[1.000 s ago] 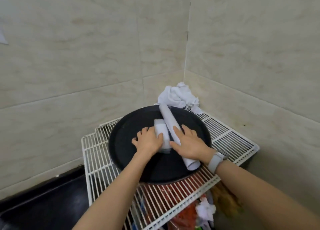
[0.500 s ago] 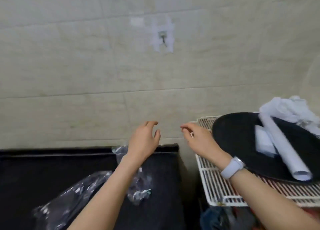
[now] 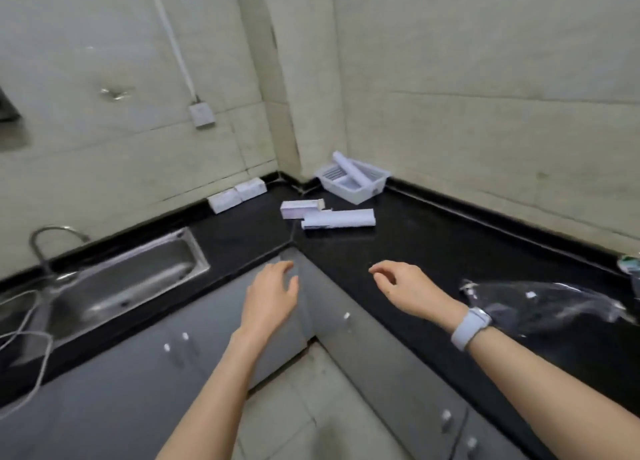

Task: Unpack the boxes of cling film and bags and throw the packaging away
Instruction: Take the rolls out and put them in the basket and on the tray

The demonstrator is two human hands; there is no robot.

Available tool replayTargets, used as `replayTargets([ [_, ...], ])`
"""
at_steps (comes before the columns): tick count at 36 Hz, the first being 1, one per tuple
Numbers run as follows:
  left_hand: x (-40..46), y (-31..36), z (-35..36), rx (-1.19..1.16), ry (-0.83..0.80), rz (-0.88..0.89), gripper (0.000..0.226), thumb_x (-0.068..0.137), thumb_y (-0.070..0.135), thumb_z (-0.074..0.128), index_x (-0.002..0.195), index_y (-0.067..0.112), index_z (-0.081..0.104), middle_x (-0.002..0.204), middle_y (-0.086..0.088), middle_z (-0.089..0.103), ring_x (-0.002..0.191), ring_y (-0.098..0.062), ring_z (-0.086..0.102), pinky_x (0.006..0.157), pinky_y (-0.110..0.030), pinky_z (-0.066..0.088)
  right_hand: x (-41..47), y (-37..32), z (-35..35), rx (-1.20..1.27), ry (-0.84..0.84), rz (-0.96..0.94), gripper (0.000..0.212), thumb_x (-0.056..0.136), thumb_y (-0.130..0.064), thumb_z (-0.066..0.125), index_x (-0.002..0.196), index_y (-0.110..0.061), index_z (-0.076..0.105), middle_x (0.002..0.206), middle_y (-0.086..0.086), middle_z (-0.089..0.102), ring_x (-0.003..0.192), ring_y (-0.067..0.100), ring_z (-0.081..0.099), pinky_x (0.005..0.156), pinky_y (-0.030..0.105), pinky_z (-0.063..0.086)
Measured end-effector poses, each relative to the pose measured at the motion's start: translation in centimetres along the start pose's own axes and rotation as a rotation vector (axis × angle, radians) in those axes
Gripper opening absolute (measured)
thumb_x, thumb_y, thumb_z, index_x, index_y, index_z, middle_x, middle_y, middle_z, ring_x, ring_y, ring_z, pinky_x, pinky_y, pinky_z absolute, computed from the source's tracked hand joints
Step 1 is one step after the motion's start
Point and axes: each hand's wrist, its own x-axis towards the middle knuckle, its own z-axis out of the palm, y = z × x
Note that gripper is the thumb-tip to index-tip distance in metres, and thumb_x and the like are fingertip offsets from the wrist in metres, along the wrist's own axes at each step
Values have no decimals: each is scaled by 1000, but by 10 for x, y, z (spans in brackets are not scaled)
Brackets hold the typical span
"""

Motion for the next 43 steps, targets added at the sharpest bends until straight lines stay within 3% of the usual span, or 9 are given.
replayTargets([
  [11, 71, -178, -16, -20, 74, -291, 37, 91, 23, 50, 127, 13, 52, 130, -7, 55, 121, -23, 51, 104, -37, 39, 172, -86, 147, -26, -279, -177, 31, 94, -23, 43, 121, -15, 58, 124, 4, 62, 114, 18, 56, 94, 27, 41],
  [22, 308, -274, -11, -4, 61, -332, 39, 91, 24, 50, 128, 12, 51, 130, -10, 56, 120, -24, 52, 100, -33, 39, 417, -105, 201, -1, -322, -131, 29, 93, -23, 44, 118, -18, 59, 116, 4, 65, 107, 20, 59, 92, 30, 44],
  [29, 407, -328, 12, -56, 0, -394, 39, 91, 27, 51, 129, 16, 50, 129, -6, 56, 118, -20, 53, 100, -34, 42, 530, -105, 232, -39, -356, -73, 30, 93, -24, 44, 120, -19, 57, 121, 3, 63, 111, 19, 58, 95, 30, 44],
  [34, 477, -377, 38, -48, -58, -418, 39, 91, 24, 51, 129, 14, 49, 126, -7, 55, 116, -22, 52, 99, -34, 42, 604, -97, 269, -55, -368, -49, 35, 94, -23, 46, 128, -20, 50, 125, 2, 59, 108, 14, 58, 86, 21, 43],
  [39, 561, -426, 65, -49, -107, -419, 43, 92, 20, 50, 133, 12, 46, 135, -9, 49, 123, -26, 47, 104, -41, 40, 688, -84, 319, -190, -445, -50, 47, 94, -24, 42, 140, -16, 35, 143, 10, 42, 131, 26, 39, 109, 33, 31],
  [43, 616, -457, 88, 15, -139, -401, 46, 92, 19, 49, 136, 11, 42, 138, -9, 44, 125, -28, 43, 102, -42, 40, 749, -71, 358, -383, -556, 46, 59, 95, -38, 37, 147, -25, 12, 157, 6, 11, 143, 30, 11, 116, 47, 18],
])
